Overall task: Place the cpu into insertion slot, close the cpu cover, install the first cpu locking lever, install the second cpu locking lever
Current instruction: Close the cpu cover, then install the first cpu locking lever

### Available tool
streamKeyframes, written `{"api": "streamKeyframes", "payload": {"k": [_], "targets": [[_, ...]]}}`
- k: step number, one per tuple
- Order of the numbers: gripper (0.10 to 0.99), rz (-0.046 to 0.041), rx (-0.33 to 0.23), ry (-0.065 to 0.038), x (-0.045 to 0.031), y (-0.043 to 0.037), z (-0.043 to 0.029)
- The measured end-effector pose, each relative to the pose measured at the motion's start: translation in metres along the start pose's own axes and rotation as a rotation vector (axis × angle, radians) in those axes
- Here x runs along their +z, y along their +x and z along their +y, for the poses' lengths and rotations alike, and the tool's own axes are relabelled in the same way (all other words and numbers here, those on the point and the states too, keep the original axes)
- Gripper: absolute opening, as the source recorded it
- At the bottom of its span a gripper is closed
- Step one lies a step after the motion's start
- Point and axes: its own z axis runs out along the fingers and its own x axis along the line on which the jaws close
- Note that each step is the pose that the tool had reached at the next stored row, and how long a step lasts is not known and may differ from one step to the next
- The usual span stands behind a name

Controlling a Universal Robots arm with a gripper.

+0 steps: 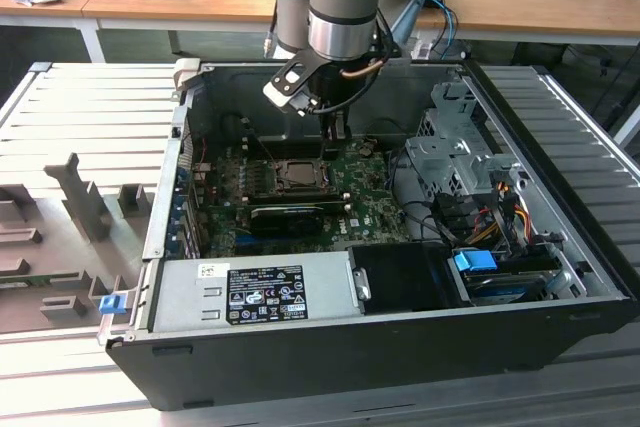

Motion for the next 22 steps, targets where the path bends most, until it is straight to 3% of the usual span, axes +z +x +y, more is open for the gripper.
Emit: {"api": "streamKeyframes", "payload": {"k": [9,18,22], "targets": [[0.106,0.0009,-0.002,0.0,0.0033,0.0005,-0.0297],[0.106,0.0013,-0.002,0.0,0.0037,0.0008,-0.0429],[0.106,0.0012,-0.002,0.0,0.0019,0.0008,-0.0434]]}}
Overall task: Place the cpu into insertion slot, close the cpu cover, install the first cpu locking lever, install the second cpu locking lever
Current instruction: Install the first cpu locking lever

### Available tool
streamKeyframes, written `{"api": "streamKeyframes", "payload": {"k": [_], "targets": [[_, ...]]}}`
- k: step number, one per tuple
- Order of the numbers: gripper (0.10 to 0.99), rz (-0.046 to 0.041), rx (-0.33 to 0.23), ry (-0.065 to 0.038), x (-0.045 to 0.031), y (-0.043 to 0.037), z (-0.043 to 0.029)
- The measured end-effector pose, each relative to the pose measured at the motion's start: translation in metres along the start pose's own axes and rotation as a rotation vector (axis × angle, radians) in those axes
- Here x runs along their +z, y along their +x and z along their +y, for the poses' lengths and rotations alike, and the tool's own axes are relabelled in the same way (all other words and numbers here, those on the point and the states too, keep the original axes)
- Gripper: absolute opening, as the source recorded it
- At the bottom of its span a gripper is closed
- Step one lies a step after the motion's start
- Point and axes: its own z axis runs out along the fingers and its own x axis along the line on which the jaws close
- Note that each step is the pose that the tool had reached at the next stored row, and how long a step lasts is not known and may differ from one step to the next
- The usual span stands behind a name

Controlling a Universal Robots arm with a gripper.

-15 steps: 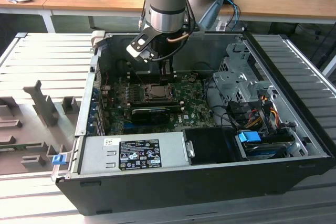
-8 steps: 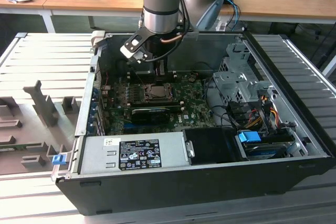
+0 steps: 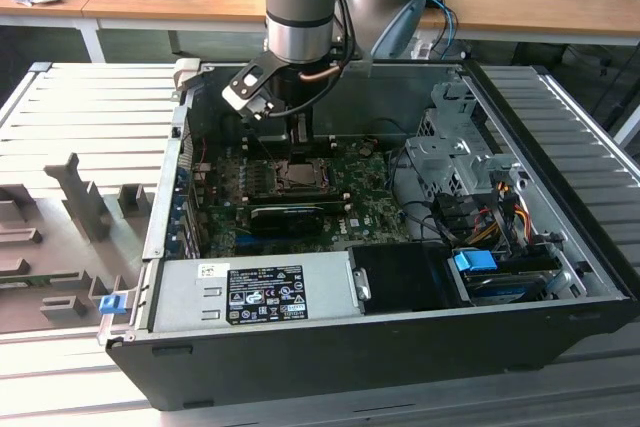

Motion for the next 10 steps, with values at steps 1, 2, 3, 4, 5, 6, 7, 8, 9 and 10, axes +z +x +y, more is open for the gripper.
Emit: {"api": "streamKeyframes", "payload": {"k": [1,2,3,4,5,6,7,8,9,10], "targets": [[0.106,0.0004,0.0,0.0,0.0,0.0001,0.0001],[0.106,0.0003,0.0,0.0,-0.0001,0.0001,0.0],[0.106,0.0001,0.0,0.0,-0.0003,0.0,0.0],[0.106,0.0,0.0,0.0,-0.0005,0.0,0.0],[0.106,0.0,0.0,0.0,-0.0008,0.0,0.0],[0.106,0.0001,0.0,0.0,-0.0011,0.0,0.0],[0.106,-0.0003,0.0,0.0,-0.0014,0.0,0.0],[0.106,-0.0002,0.0,0.0,-0.0015,0.0,0.0],[0.106,-0.0004,0.0,0.0,-0.0019,0.0,0.0],[0.106,-0.0005,0.0,0.0,-0.0024,0.0,0.0]]}}
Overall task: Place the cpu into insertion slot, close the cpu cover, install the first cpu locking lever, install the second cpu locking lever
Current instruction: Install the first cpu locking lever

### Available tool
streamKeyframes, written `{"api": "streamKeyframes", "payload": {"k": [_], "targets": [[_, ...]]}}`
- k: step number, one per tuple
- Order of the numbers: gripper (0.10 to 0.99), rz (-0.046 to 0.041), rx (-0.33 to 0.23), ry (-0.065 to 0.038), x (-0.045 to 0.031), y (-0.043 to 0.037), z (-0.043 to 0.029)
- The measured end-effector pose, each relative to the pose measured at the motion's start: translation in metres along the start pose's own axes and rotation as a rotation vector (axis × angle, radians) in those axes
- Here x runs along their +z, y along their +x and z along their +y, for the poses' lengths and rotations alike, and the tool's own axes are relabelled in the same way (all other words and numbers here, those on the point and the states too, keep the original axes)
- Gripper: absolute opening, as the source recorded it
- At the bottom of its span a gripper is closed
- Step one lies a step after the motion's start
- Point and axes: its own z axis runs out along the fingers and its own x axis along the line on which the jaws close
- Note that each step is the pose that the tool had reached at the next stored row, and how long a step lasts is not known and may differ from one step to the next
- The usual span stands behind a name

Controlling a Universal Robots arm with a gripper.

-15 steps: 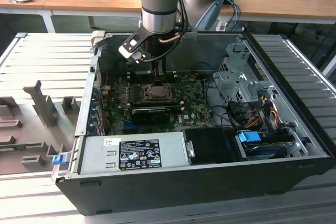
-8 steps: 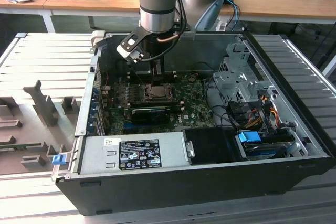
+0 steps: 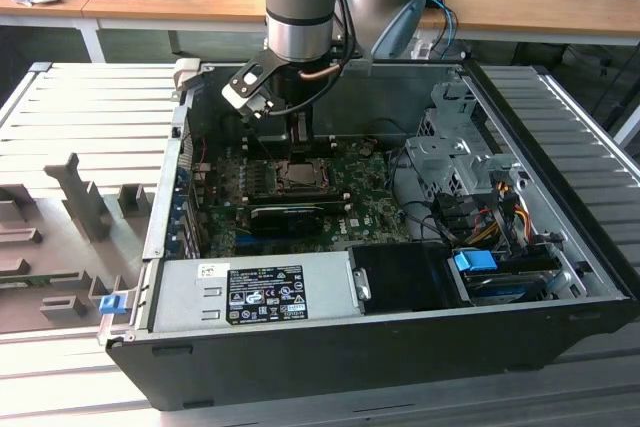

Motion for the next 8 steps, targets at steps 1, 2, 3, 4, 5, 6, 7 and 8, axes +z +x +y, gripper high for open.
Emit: {"api": "streamKeyframes", "payload": {"k": [1,2,3,4,5,6,7,8], "targets": [[0.106,0.0001,0.0,0.0,-0.0012,0.0,0.0],[0.106,0.0001,0.0,0.0,-0.0022,0.0,0.0],[0.106,0.0002,0.0,0.0,-0.0035,0.0001,0.0001],[0.106,0.0002,0.0,0.0,-0.004,0.0001,0.0001],[0.106,0.0002,0.0,0.0,-0.0044,0.0001,0.0001],[0.106,0.0002,0.0,0.0,-0.0053,0.0001,0.0001],[0.106,0.0002,0.0,0.0,-0.007,0.0001,0.0001],[0.106,0.0002,0.0,0.0,-0.0106,0.0001,0.0002]]}}
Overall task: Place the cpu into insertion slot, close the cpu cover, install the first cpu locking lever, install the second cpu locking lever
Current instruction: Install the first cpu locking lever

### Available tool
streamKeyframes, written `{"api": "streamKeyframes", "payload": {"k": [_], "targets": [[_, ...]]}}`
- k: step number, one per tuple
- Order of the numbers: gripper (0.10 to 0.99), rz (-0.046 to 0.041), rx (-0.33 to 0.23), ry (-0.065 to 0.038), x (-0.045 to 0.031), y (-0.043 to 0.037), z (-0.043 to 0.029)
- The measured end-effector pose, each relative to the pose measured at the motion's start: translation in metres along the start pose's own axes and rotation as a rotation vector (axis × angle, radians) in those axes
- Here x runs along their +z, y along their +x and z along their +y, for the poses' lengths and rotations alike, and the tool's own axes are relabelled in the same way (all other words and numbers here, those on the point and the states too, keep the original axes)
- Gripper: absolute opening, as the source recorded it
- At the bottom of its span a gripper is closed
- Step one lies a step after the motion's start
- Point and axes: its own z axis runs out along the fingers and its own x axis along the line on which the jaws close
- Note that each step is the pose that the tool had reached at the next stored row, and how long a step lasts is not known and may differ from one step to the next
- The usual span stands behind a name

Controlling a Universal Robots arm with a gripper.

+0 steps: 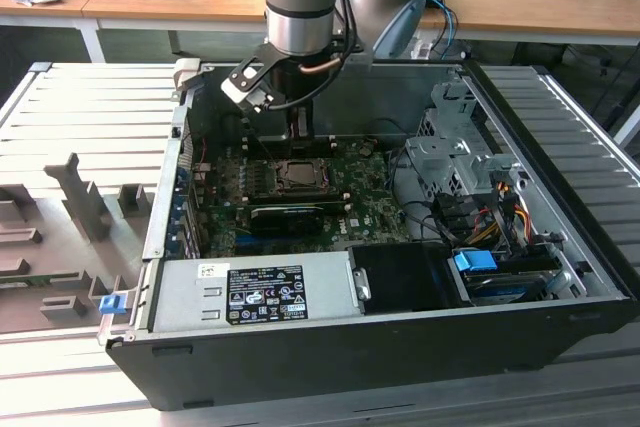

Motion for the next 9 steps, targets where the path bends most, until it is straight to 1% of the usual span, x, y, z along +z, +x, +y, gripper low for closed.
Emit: {"api": "streamKeyframes", "payload": {"k": [2,4,5,7,8,9], "targets": [[0.106,-0.0001,0.0,0.0,-0.0087,0.0001,0.0002],[0.106,0.0,0.0,0.0,-0.0127,0.0001,0.0003],[0.106,0.0,0.0,0.0,-0.0165,0.0001,0.0003],[0.106,0.0,0.0,0.0,-0.0193,0.0002,0.0004],[0.106,0.0001,-0.001,0.0,-0.0193,0.0002,0.0004],[0.106,0.0004,-0.014,0.0,-0.0193,0.0002,0.0004]]}}
